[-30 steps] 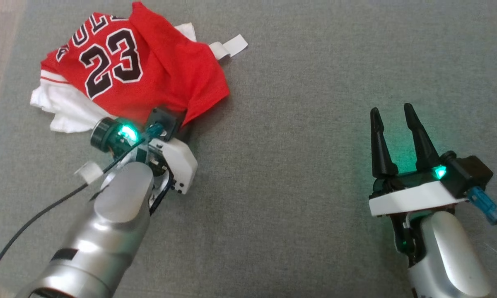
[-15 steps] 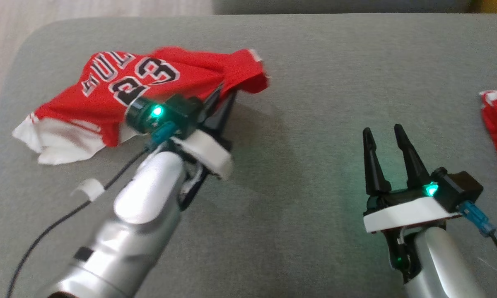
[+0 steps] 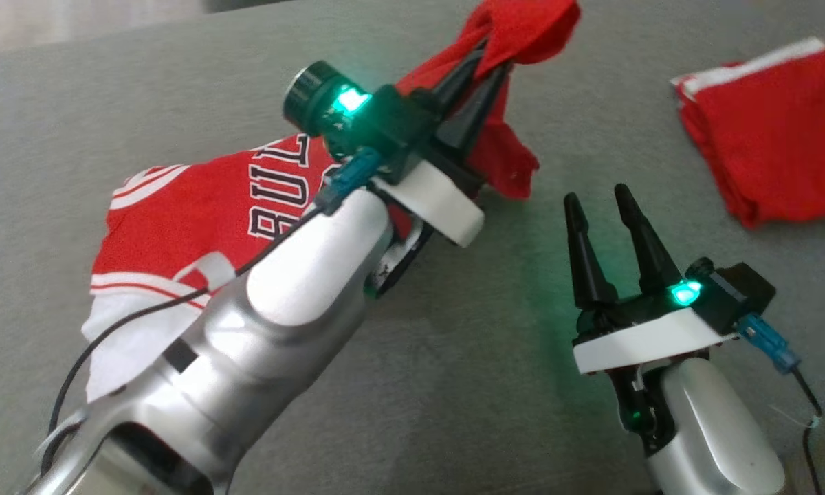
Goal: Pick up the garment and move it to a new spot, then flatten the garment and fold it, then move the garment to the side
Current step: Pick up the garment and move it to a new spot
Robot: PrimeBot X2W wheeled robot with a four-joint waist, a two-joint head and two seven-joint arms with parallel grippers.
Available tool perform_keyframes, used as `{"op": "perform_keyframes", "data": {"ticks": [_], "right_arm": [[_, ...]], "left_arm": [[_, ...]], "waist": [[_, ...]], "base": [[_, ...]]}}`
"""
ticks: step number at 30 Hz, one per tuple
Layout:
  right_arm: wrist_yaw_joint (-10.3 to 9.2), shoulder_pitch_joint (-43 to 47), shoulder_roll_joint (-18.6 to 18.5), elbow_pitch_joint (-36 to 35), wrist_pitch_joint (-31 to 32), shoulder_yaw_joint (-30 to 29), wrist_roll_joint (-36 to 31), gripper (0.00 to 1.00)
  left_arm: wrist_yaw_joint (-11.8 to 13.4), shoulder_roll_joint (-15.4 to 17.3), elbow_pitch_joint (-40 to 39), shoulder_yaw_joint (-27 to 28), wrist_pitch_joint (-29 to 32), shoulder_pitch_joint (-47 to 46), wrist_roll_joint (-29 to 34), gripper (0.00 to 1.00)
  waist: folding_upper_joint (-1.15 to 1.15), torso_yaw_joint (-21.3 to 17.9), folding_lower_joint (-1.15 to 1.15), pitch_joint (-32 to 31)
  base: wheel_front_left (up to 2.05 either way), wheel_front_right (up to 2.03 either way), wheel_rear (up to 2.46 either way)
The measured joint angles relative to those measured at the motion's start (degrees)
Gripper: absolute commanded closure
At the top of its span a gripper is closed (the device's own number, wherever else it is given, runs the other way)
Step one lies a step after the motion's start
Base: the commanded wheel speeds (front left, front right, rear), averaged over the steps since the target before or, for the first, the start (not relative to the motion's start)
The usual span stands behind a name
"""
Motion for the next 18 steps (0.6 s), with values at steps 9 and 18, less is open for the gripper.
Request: {"op": "perform_keyframes", "data": {"ticks": [9, 18], "right_arm": [[0.0, -0.19, 0.0, -0.32, 0.0, 0.33, 0.99, 0.0], [0.0, -0.06, 0.01, 0.07, 0.0, -1.22, -0.6, 0.0]], "left_arm": [[2.43, -0.07, 10.35, -10.06, -2.07, -3.48, -3.43, 0.0], [2.58, -0.13, 12.51, -10.89, -3.72, -4.07, -6.02, 0.0]], "waist": [[0.0, -5.2, 0.01, 2.84], [0.0, 0.52, 0.0, 1.18]], "base": [[0.0, 0.0, 0.0], [0.0, 0.0, 0.0]]}}
